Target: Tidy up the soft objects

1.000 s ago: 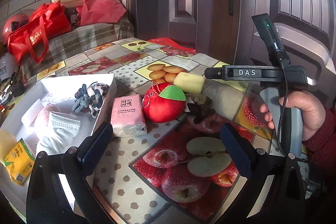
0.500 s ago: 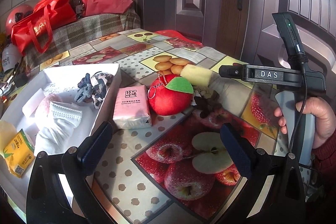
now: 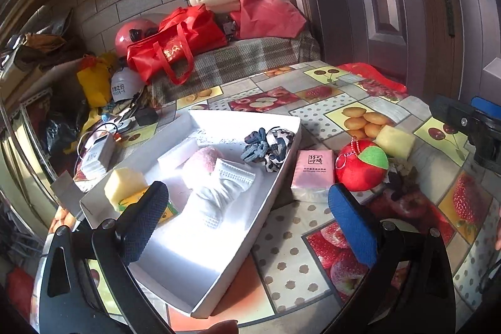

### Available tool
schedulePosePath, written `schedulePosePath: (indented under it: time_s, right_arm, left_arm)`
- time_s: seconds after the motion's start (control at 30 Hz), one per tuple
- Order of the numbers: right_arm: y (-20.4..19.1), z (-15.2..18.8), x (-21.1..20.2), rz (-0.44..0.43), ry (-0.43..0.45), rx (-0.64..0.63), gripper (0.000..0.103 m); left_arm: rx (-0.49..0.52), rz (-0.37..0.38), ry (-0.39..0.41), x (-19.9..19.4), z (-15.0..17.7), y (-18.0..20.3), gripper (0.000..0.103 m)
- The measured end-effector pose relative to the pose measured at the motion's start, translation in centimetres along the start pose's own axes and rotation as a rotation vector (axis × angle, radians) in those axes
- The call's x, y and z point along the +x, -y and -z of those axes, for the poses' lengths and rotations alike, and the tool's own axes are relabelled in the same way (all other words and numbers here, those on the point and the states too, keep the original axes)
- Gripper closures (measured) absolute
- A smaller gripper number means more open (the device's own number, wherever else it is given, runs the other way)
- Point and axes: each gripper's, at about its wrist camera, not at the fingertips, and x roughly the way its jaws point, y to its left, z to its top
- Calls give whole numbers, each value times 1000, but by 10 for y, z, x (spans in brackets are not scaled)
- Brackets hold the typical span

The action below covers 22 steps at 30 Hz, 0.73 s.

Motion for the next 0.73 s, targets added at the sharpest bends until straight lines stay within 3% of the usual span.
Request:
schedulePosePath:
  time_s: [0.07, 0.17, 0.2, 0.3, 0.43, 0.73]
  right_arm:
    - [-21, -3, -11, -15, 39, -45, 0]
    - [-44, -2, -21, -56, 63, -104, 0]
    - [-48, 0, -22, -67, 69, -113, 0]
    - [-52, 2, -21, -98, 54, -97, 0]
    - [-48, 3, -24, -122, 40, -65, 0]
    - [-37, -1, -37, -93, 72, -32, 0]
  left_arm:
    - [-56, -19, -7, -7, -2, -17, 0]
    - [-101, -130, -20, -18, -2, -33, 0]
    - [-115, -134, -22, -21, -2, -38, 0]
    - [-165, -90, -40, -29, 0, -51, 0]
    - [-171, -114, -31, -35, 0, -53, 0]
    - [-183, -80, -67, -32, 3, -49, 0]
